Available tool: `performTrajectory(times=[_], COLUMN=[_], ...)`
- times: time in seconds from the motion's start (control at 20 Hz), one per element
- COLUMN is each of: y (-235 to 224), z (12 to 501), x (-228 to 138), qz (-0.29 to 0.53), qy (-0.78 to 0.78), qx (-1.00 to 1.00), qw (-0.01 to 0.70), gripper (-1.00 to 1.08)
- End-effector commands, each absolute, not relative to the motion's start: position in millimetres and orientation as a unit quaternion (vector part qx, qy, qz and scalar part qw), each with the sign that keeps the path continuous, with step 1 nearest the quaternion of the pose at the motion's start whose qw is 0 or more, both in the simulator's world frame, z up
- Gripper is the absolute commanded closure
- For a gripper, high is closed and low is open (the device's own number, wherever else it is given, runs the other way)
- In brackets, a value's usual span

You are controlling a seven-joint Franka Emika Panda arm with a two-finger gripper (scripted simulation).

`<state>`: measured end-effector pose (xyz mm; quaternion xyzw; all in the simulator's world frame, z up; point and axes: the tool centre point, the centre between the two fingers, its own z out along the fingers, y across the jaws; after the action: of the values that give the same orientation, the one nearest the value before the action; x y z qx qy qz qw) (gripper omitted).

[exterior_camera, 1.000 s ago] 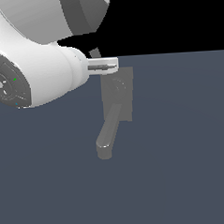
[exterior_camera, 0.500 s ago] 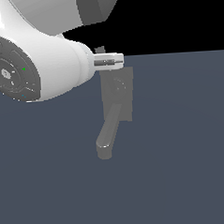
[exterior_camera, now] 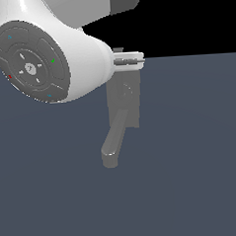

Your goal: Turn on the faucet by rotating a designated handle.

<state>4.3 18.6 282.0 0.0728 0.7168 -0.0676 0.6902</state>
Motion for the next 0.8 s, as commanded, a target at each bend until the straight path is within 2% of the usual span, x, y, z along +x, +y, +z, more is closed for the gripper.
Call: performTrajectory(times=[0.0,0.2,0.25,0.75], y=[-1.6,-12.5,3.8,-37.6], z=[298.2,303.0,285.2,284.3], x=[9.4,8.1,1.8,-2.2], qz=[-0.073,-0.073,-0.067,-0.070], qy=[0.705,0.703,0.717,0.710], qx=[0.080,0.081,0.073,0.077], qw=[0.701,0.703,0.690,0.697], gripper=[1.08,1.08,1.08,1.08])
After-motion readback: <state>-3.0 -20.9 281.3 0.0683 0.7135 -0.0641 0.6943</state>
